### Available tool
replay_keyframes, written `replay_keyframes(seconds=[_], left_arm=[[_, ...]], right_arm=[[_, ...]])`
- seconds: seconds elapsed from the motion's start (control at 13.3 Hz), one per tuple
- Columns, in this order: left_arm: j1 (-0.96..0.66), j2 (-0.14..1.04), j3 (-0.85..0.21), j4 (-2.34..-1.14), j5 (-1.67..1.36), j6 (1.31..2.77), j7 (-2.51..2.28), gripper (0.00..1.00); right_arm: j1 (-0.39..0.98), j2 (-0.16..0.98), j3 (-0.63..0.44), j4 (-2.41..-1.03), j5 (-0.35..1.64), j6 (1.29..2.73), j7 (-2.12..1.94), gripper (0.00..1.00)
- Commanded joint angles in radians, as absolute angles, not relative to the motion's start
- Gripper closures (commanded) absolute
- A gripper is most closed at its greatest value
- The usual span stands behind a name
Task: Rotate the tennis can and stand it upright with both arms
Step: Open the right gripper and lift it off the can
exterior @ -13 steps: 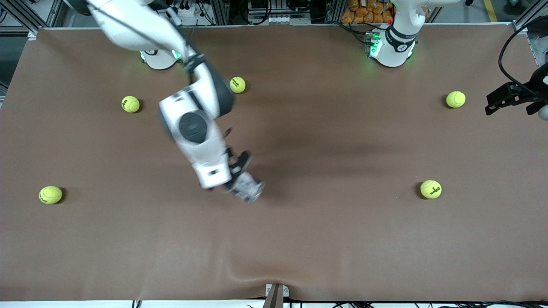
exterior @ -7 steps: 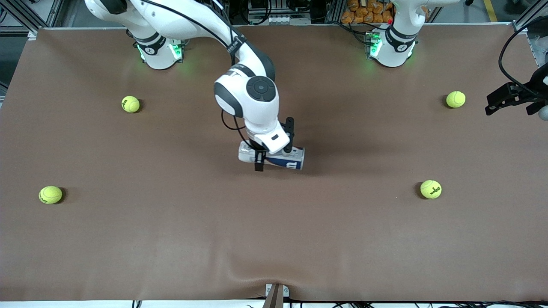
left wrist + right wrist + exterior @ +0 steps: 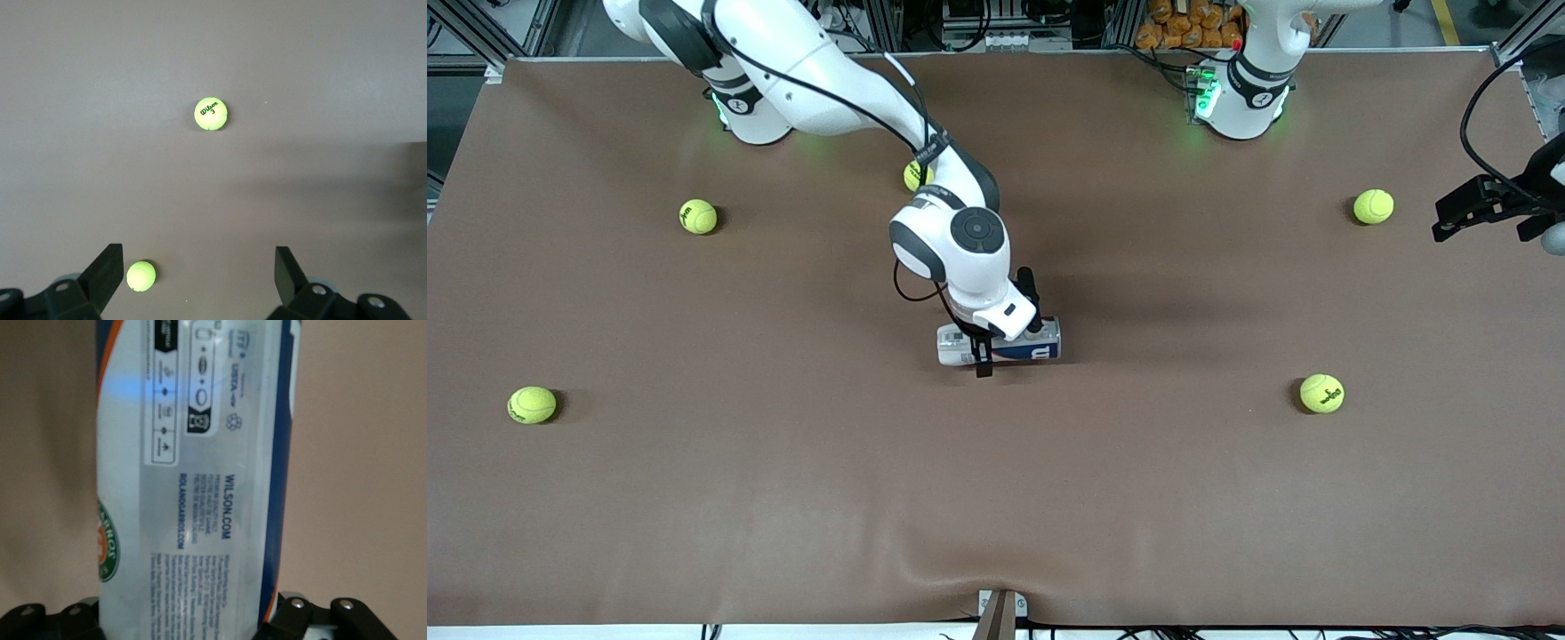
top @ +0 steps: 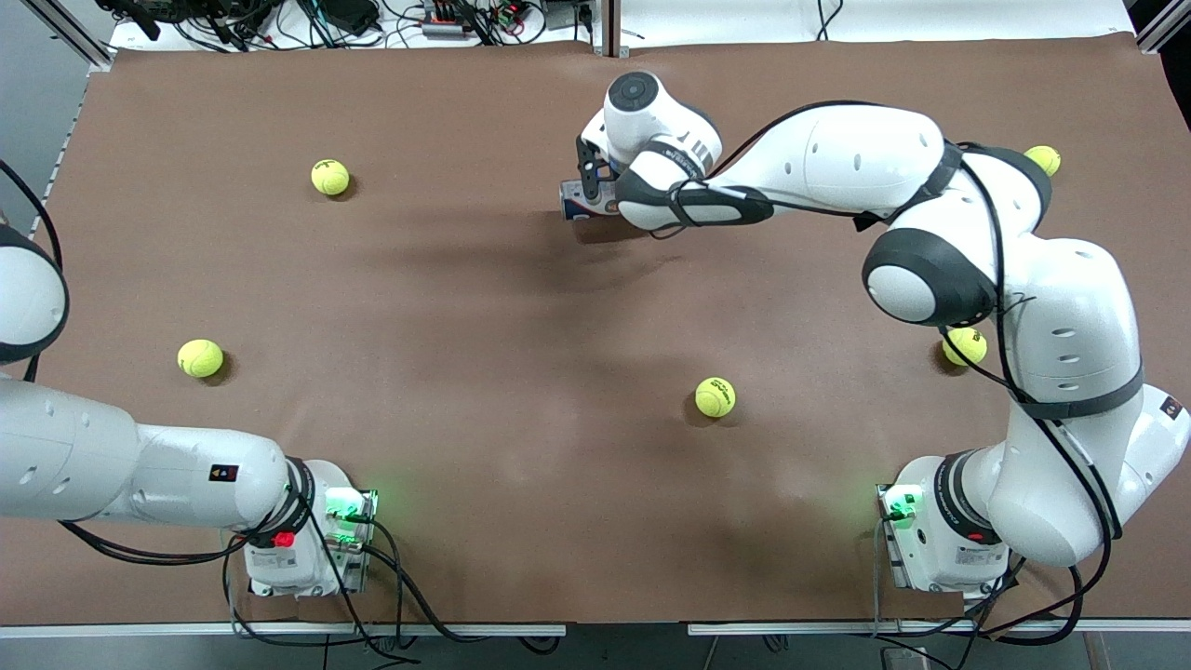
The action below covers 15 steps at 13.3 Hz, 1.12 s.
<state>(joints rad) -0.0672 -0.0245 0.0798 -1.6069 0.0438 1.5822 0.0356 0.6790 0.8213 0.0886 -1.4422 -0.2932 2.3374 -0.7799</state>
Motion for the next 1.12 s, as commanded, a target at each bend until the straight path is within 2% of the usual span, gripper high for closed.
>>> replay_keyframes(seconds=[0.0, 0.22, 0.52, 0.82, 1.05], left_arm=[[-0.063, -0.020, 0.077, -1.594, 0.029, 1.569, 0.035, 0.00], [-0.063, -0.018, 0.077, -1.594, 0.028, 1.569, 0.035, 0.00], [-0.064, -0.015, 0.075, -1.598, 0.022, 1.562, 0.035, 0.00], [-0.051, 0.028, 0.083, -1.601, -0.145, 1.562, 0.035, 0.00], [-0.022, 0.101, 0.083, -1.603, -0.325, 1.563, 0.035, 0.00]], right_arm=[[0.680, 0.824, 0.084, -1.433, -0.319, 2.350, -0.790, 0.00], [0.681, 0.781, 0.087, -1.431, -0.314, 2.320, -0.790, 0.00], [0.684, 0.654, 0.101, -1.427, -0.301, 2.162, -0.737, 0.00], [0.664, 0.514, 0.092, -1.424, -0.295, 2.008, -0.533, 0.00], [0.551, 0.433, 0.092, -1.425, -0.293, 1.935, -0.389, 0.00]])
